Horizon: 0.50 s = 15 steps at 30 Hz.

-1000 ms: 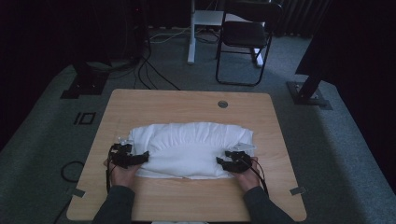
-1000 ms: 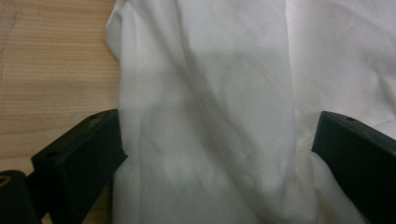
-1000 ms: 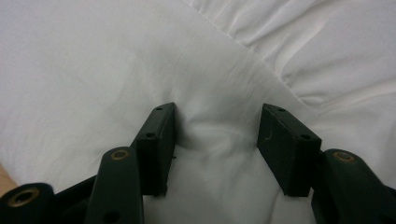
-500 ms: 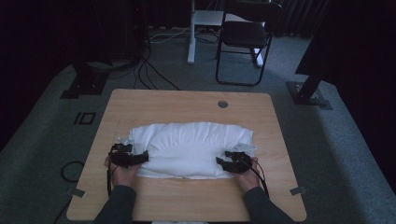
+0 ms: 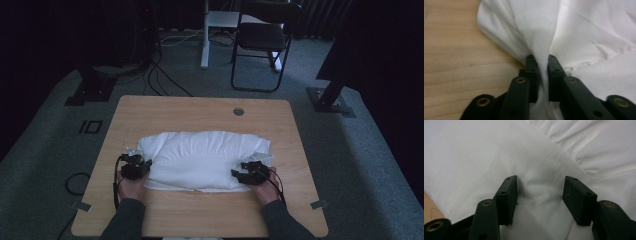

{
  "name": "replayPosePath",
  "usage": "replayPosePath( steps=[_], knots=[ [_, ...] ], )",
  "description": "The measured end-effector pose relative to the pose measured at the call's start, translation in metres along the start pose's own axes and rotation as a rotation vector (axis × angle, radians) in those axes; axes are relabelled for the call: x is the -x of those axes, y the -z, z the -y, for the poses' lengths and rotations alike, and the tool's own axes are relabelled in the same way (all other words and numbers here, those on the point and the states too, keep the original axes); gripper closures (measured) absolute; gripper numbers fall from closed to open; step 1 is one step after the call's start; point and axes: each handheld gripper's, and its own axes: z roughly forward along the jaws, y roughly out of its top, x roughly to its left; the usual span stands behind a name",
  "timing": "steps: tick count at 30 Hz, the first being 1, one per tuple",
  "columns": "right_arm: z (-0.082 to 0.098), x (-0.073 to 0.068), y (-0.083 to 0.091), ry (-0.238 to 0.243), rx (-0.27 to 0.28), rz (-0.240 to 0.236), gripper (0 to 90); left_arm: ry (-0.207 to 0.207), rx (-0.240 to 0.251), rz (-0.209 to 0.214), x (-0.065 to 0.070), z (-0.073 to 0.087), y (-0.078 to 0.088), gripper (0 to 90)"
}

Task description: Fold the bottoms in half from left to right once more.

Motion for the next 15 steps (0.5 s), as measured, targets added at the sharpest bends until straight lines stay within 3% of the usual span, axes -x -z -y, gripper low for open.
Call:
replayPosePath(
  steps=[1,4,7,11,15],
  knots=[
    [-0.004,-0.002,0.003,0.009,0.000,0.013,44.5,-0.017,0.000,-0.002,0.001,0.000,0.001,84.0],
    [-0.015,-0.009,0.011,0.027,0.034,0.016,44.7,-0.011,0.022,0.013,0.001,-0.001,0.004,84.3],
    [-0.037,-0.024,0.013,0.066,0.094,-0.007,43.8,0.013,0.093,0.049,-0.002,-0.006,0.019,84.6],
    [-0.055,-0.038,-0.006,0.097,0.087,-0.031,43.2,0.038,0.159,0.099,-0.004,-0.018,0.037,84.8],
    [-0.056,-0.048,-0.035,0.115,0.026,-0.037,44.2,0.015,0.230,0.156,0.001,-0.034,0.054,84.9]
  ],
)
